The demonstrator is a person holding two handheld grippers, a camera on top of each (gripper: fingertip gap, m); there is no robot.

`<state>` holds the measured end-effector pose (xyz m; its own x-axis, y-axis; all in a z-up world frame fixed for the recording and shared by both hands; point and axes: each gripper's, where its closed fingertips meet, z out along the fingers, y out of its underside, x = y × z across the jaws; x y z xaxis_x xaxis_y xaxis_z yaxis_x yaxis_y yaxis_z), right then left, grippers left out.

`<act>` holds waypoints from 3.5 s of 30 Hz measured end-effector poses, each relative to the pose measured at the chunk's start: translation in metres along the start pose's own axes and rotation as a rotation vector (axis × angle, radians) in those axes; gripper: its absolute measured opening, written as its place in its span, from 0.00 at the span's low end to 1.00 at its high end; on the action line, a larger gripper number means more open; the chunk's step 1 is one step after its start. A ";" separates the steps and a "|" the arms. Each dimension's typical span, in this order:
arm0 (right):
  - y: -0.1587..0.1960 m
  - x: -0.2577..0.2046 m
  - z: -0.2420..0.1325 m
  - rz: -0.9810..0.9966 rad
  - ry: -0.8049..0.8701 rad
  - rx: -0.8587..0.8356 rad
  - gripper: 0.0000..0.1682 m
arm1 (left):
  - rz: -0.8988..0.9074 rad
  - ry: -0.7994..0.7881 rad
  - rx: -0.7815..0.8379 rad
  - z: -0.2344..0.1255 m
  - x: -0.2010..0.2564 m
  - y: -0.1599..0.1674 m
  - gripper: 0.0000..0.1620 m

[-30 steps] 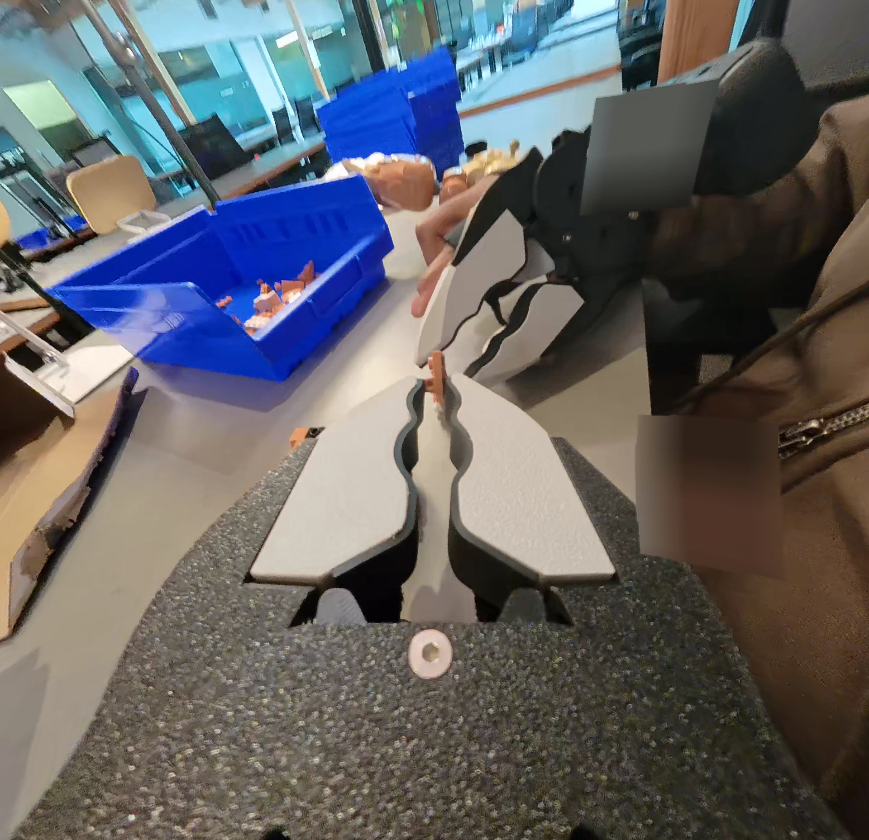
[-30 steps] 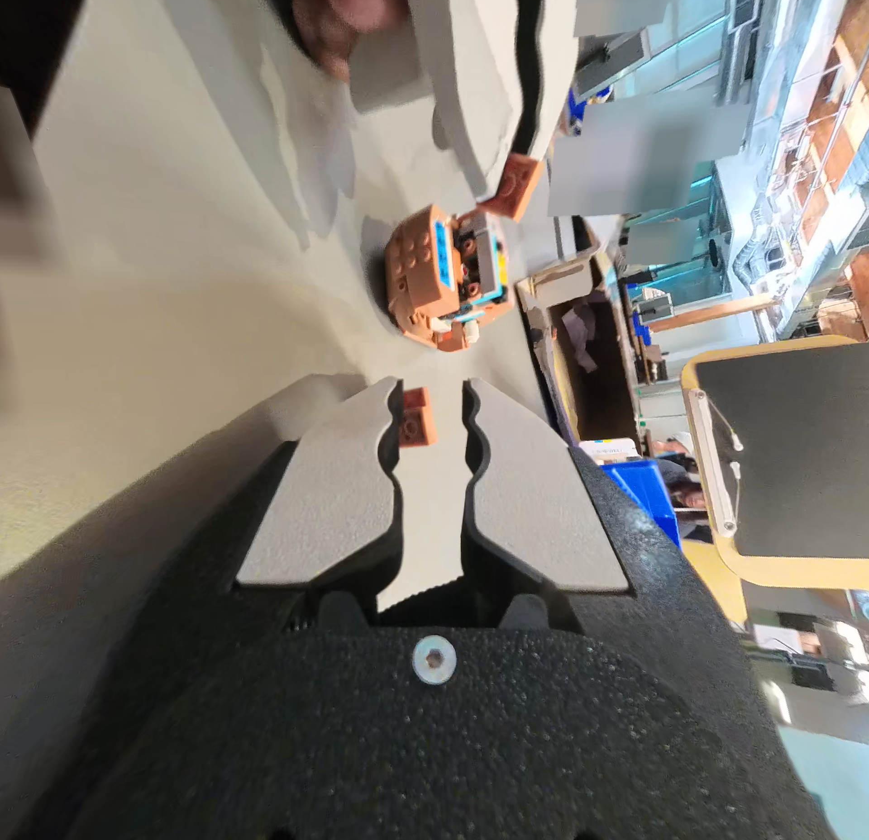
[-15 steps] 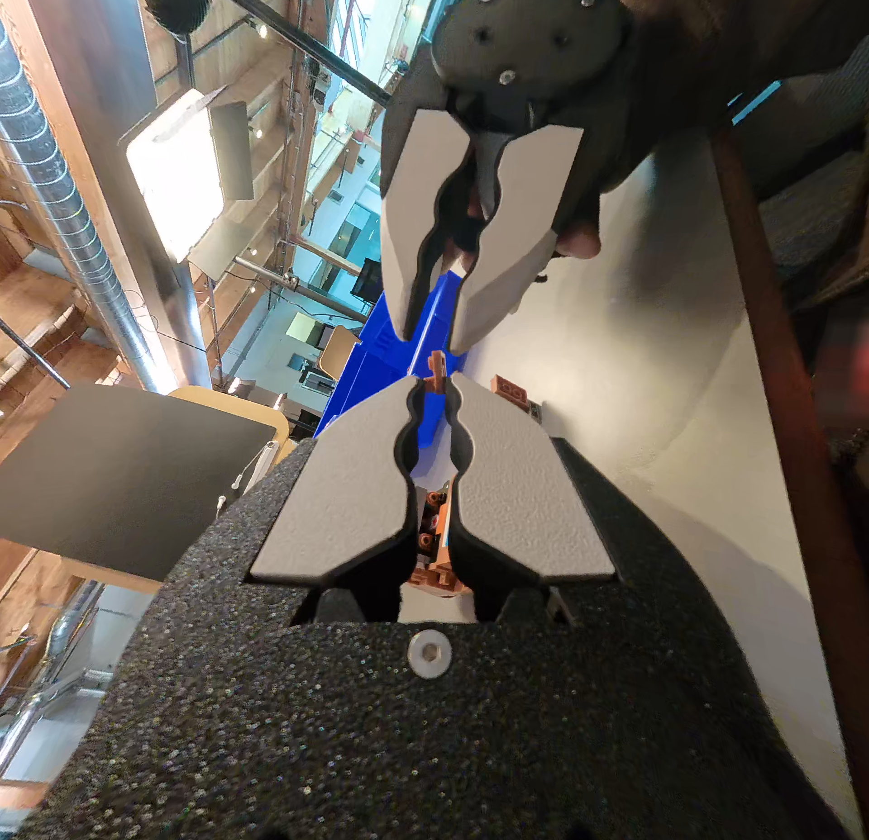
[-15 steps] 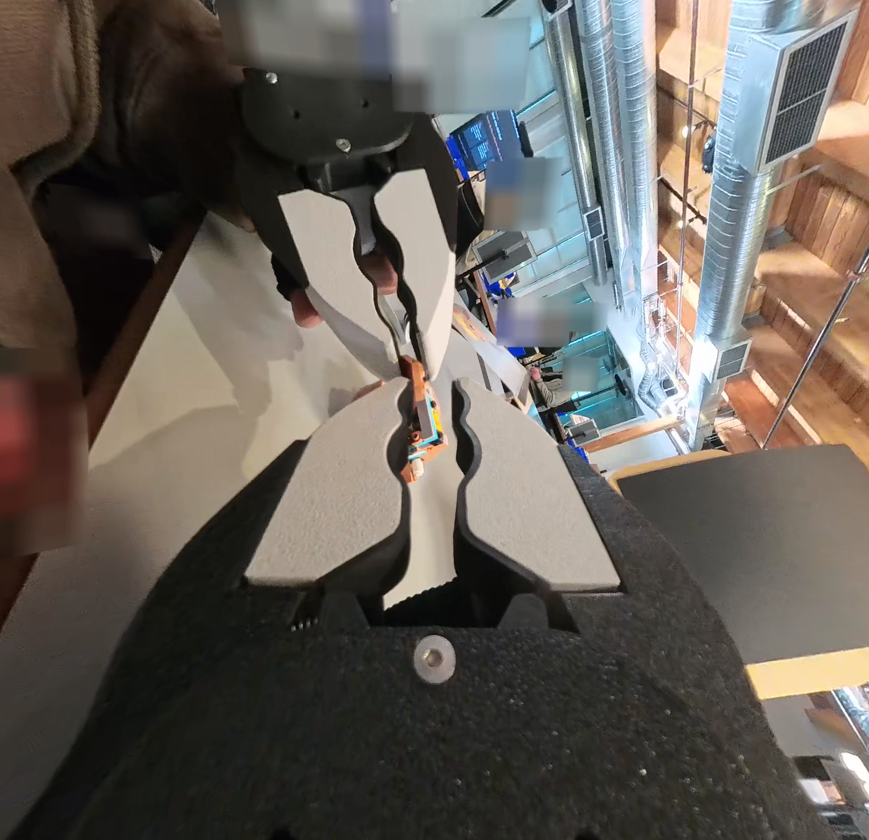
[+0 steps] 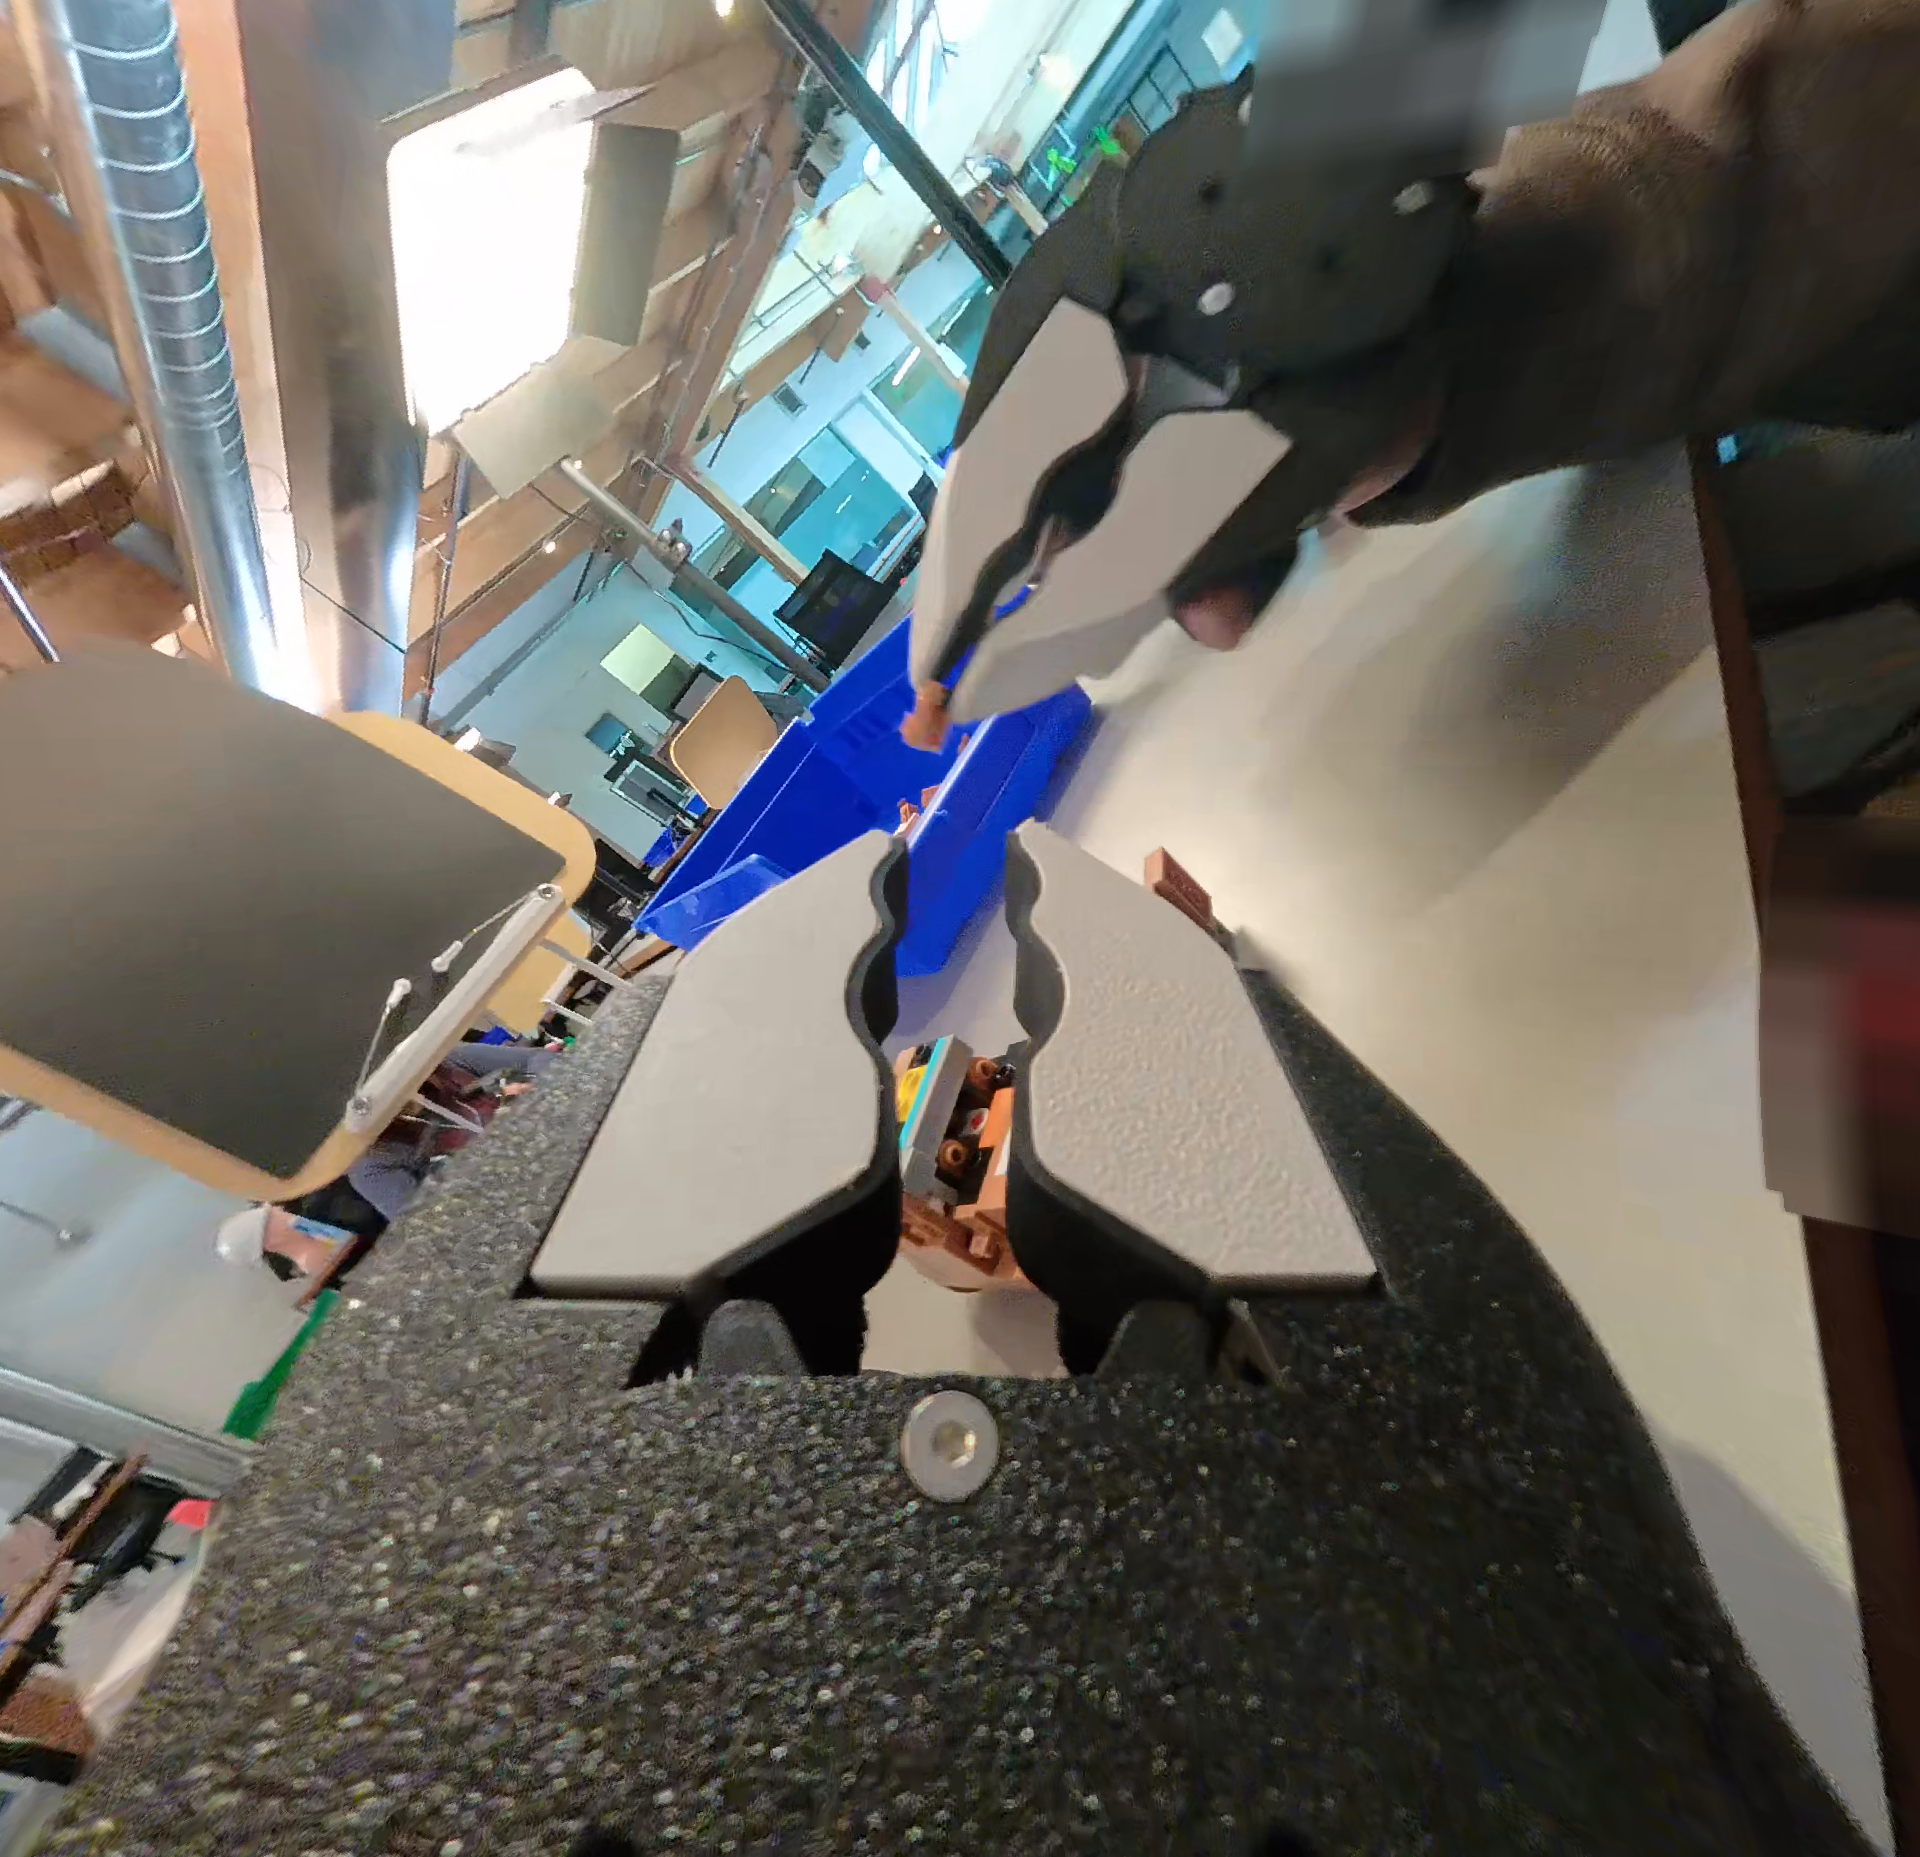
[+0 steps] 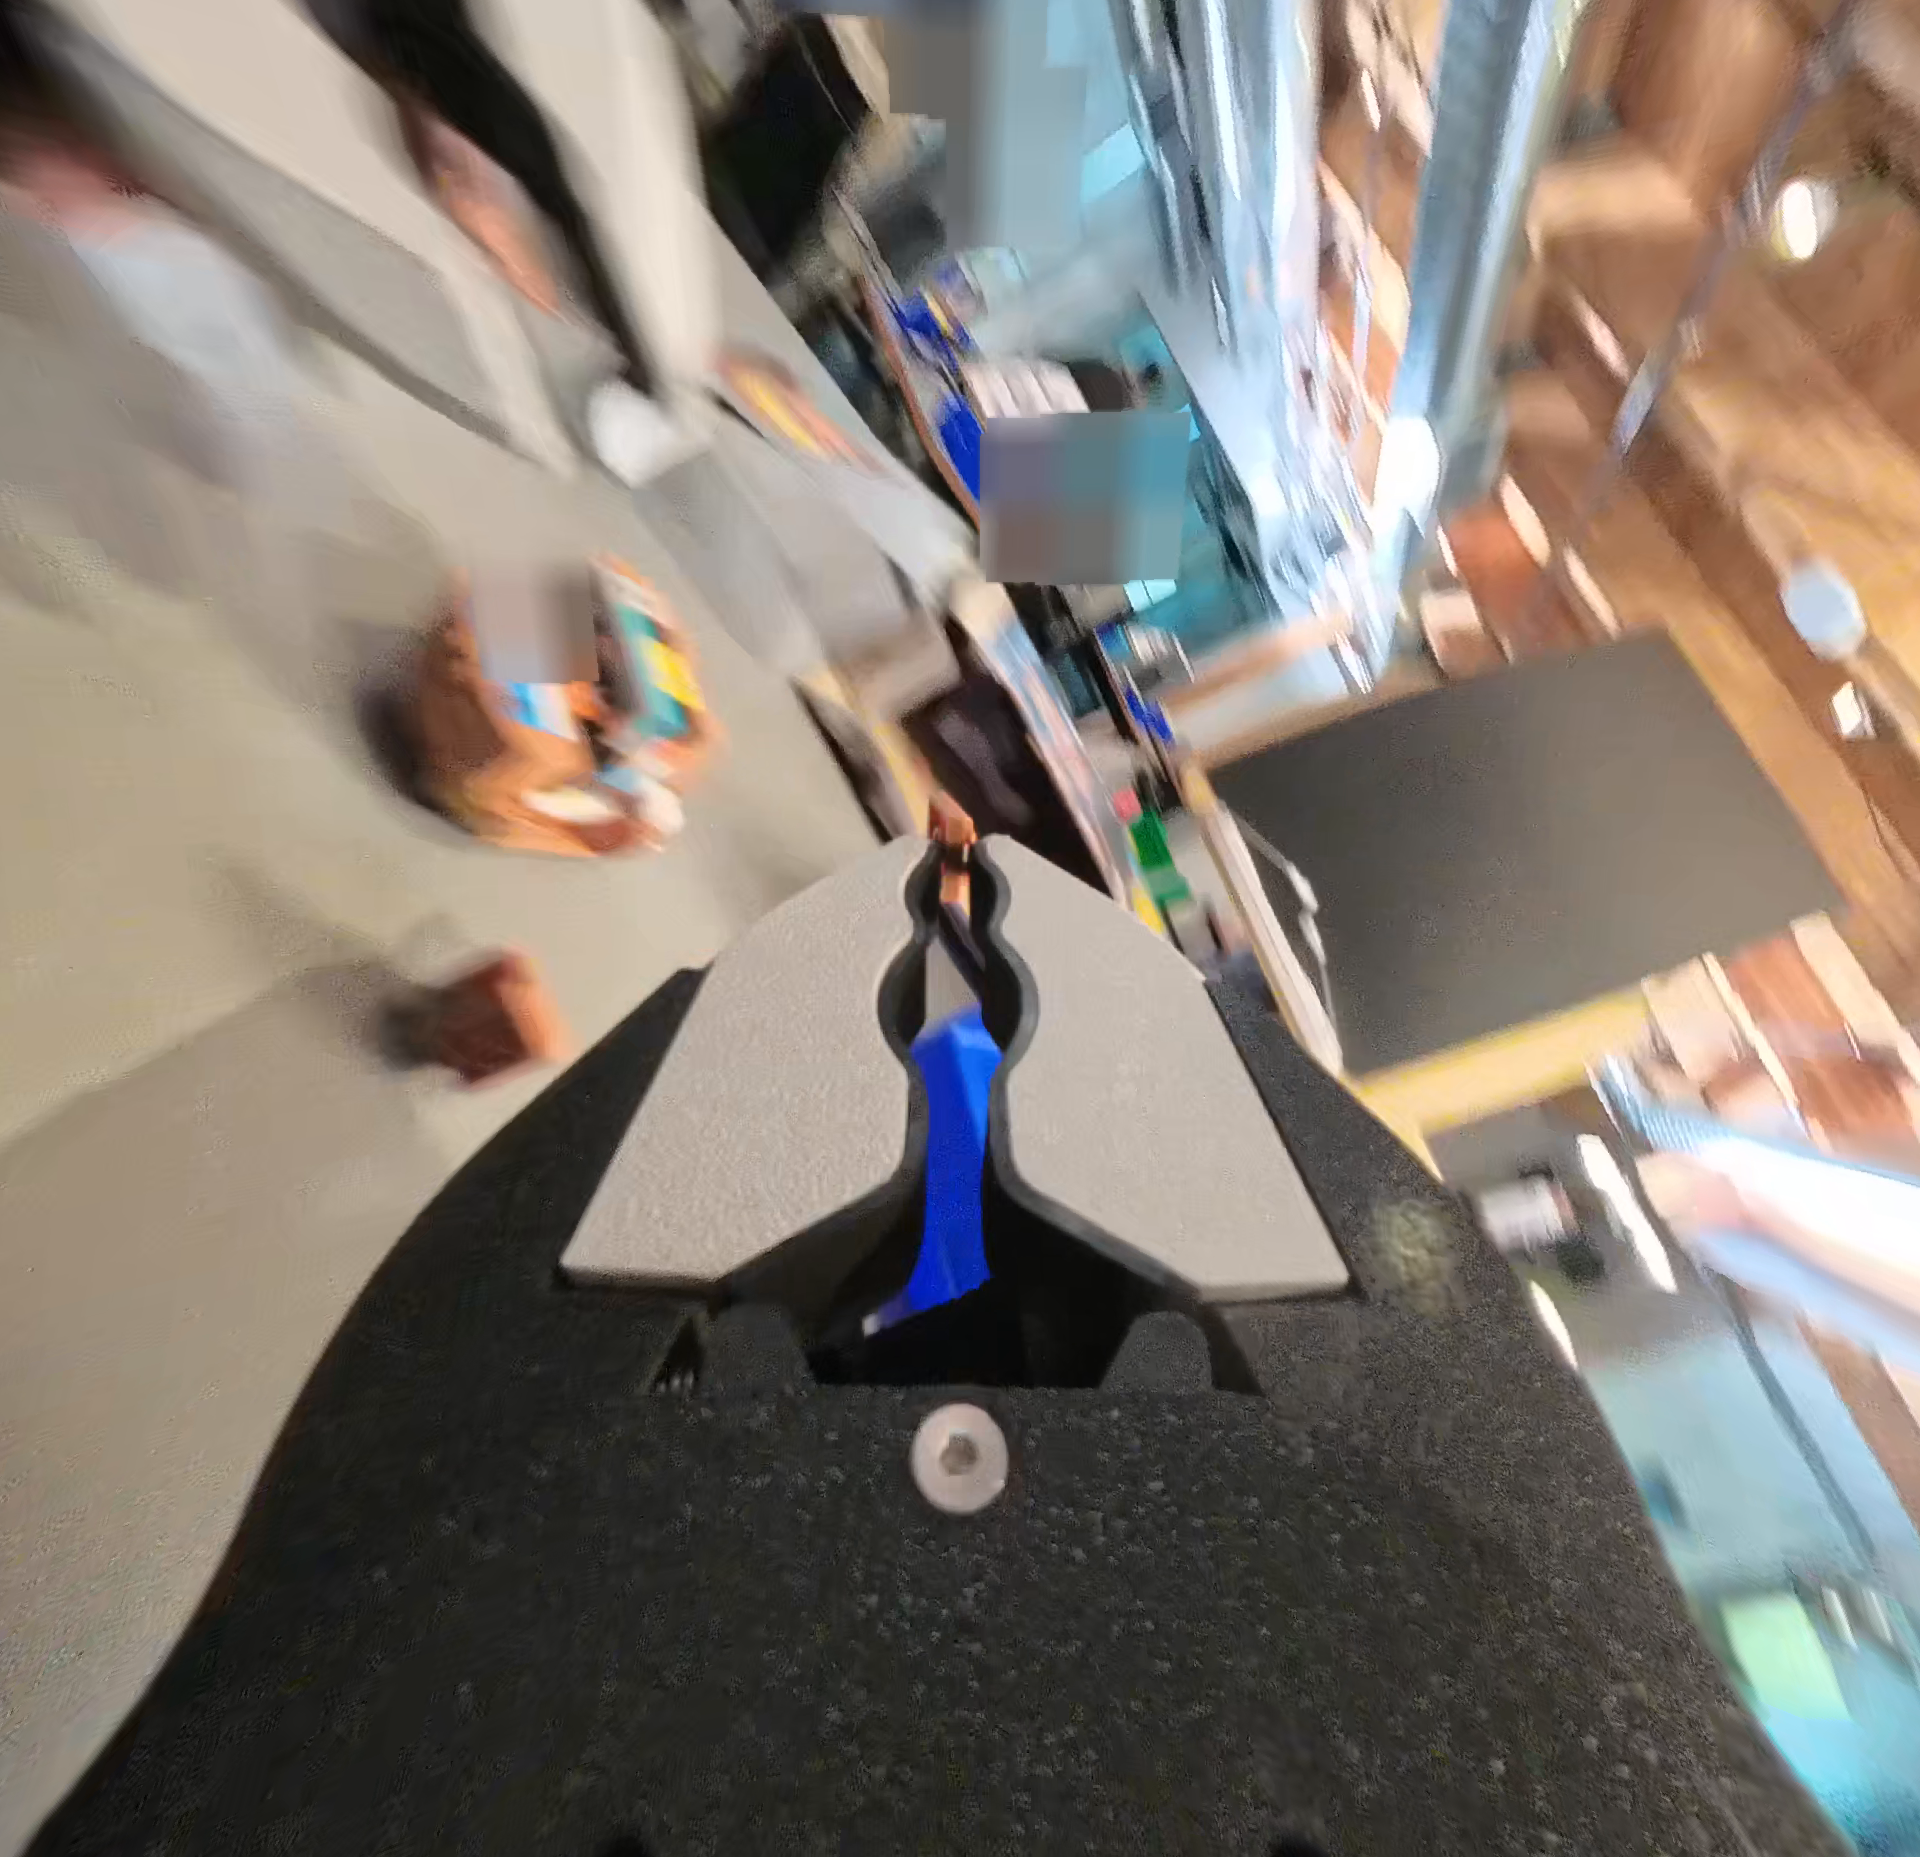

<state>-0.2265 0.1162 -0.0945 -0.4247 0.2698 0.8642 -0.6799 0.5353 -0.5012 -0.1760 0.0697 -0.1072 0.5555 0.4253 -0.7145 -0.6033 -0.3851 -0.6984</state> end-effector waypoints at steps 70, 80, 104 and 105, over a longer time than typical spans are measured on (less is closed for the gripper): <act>0.162 -0.010 0.365 0.769 -0.341 -0.622 0.20 | -0.316 0.010 0.171 -0.062 -0.018 -0.009 0.07; 0.163 -0.017 0.369 0.867 -0.428 -0.620 0.09 | -0.304 0.047 0.158 -0.060 -0.010 -0.009 0.07; 0.152 0.002 0.361 0.810 -0.372 -0.617 0.07 | -0.281 0.100 0.139 -0.055 0.003 -0.010 0.07; 0.153 0.002 0.360 0.760 -0.366 -0.648 0.07 | -0.280 0.101 0.138 -0.055 0.004 -0.009 0.07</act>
<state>-0.5464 -0.0894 -0.1855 -0.8311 0.5133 0.2140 0.2423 0.6806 -0.6915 -0.1370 0.0301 -0.1055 0.7607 0.4126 -0.5010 -0.4870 -0.1475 -0.8609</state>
